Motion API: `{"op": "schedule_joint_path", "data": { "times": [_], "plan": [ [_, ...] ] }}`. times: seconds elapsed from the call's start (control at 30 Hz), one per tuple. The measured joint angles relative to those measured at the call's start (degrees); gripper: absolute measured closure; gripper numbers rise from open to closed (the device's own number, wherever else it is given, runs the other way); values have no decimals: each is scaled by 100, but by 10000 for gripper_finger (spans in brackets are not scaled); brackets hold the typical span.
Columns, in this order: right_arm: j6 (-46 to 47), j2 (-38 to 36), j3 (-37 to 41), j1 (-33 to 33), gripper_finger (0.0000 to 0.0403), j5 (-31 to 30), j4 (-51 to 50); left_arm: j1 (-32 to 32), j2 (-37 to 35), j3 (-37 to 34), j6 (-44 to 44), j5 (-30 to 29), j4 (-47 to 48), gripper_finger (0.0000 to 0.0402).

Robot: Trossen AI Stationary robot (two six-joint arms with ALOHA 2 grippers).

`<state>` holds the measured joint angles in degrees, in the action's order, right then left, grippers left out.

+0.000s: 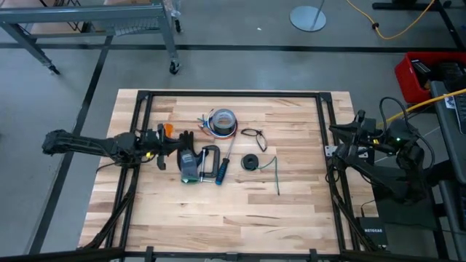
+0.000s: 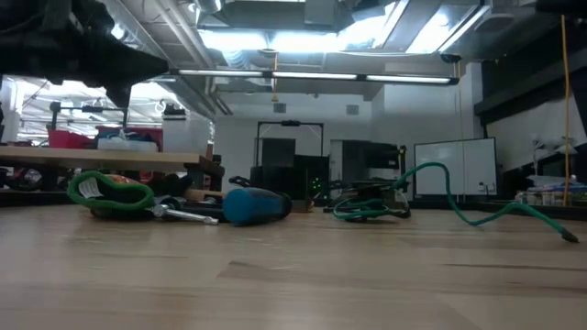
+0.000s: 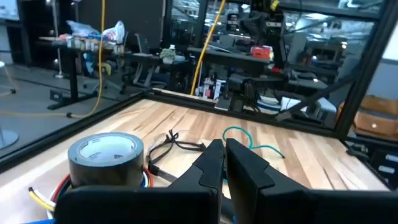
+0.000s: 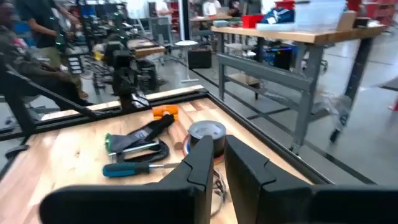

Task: Coil cords
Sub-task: Return to home position

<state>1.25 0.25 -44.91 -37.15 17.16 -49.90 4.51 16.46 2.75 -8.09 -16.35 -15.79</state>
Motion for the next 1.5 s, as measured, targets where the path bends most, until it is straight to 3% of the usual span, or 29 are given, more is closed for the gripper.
{"op": "schedule_joint_path", "data": {
  "times": [0.43,0.8,1.07,1.23,1.5],
  "plan": [
    [-6,-2,-10,-1,359,1397,40,-2,-82,-219,997,1281,155,392],
    [-4,-2,-1111,1,358,1500,18,-7,-84,-219,1029,1196,496,392],
    [-172,0,-2037,1,358,1500,-1079,-7,-84,-219,967,1188,726,392],
    [-303,0,-2198,1,358,1500,-1521,-7,-84,-219,797,1092,813,392],
    [-191,0,-2172,1,358,1408,-1208,-7,-84,-219,689,713,799,392]
  ]
}}
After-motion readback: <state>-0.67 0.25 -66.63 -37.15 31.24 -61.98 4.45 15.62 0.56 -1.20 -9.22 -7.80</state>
